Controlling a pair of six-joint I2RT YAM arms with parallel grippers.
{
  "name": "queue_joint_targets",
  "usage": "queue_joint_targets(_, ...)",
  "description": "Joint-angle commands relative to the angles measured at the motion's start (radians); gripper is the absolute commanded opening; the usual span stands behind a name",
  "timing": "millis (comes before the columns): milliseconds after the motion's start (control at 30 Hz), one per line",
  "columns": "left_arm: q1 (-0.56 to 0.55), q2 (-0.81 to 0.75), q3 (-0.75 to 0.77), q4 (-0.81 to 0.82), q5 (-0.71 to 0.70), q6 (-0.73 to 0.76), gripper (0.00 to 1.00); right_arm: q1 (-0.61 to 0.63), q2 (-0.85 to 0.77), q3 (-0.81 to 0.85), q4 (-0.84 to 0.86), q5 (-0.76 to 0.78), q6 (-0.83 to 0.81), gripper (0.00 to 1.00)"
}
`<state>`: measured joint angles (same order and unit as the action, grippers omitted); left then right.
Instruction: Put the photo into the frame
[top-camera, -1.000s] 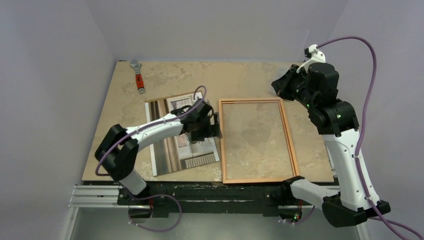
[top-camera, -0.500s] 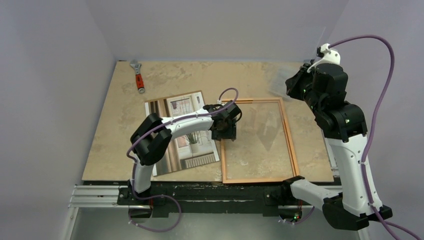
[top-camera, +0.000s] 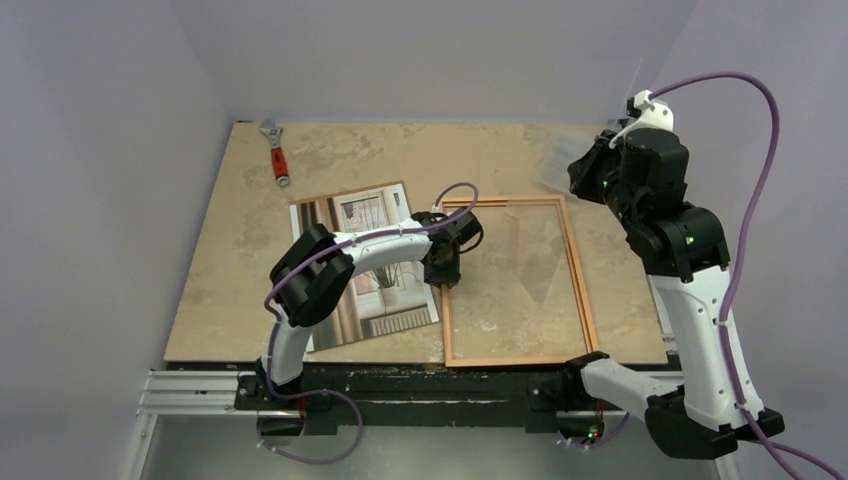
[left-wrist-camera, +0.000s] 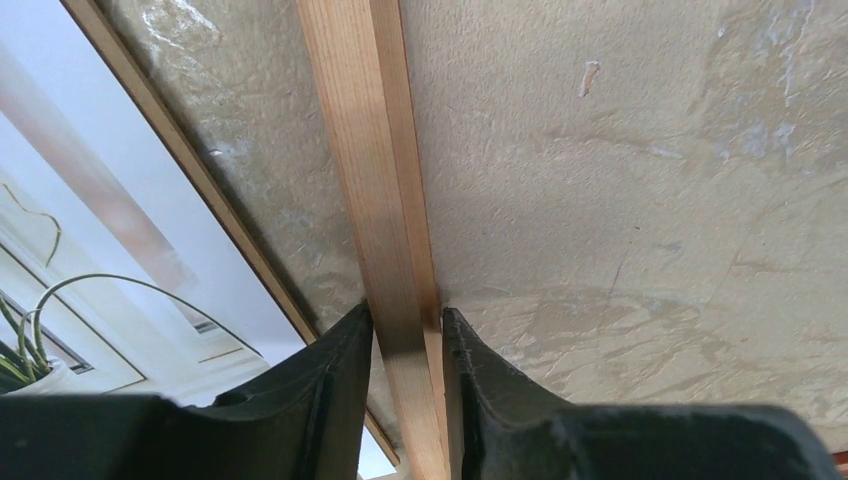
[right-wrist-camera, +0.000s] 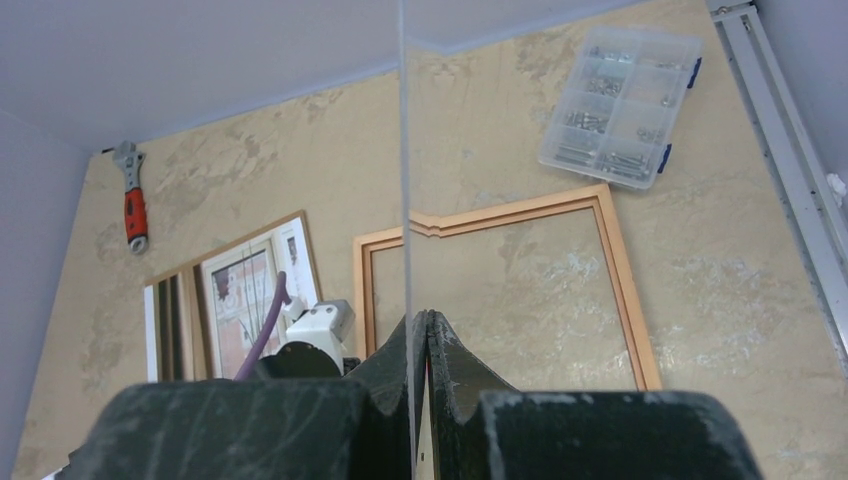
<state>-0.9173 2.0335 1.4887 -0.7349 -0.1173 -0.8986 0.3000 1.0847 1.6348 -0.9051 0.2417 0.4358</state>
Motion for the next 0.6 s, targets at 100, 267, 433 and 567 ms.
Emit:
queue_joint_targets(100, 0.034, 0.007, -0.002, -0.036, -0.039, -0.002, 0.2, -0.002, -0.012, -0.032, 0.063, -0.034, -0.008, 0.0)
queue_joint_targets(267, 0.076, -0.06, -0.093, 0.001, -0.041, 0.002, 0.08, -0.002, -0.003, -0.059, 0.073, -0.062, -0.008, 0.0)
queue_joint_targets(433, 0.109, -0.094, -0.144, 0.0, -0.054, 0.011, 0.0, -0.002, 0.001, -0.101, 0.09, -0.09, -0.009, 0.0)
queue_joint_targets(567, 0.151, -0.126, -0.203, 0.023, -0.048, 0.023, 0.0, -0.003, 0.001, -0.134, 0.106, -0.115, -0.008, 0.0)
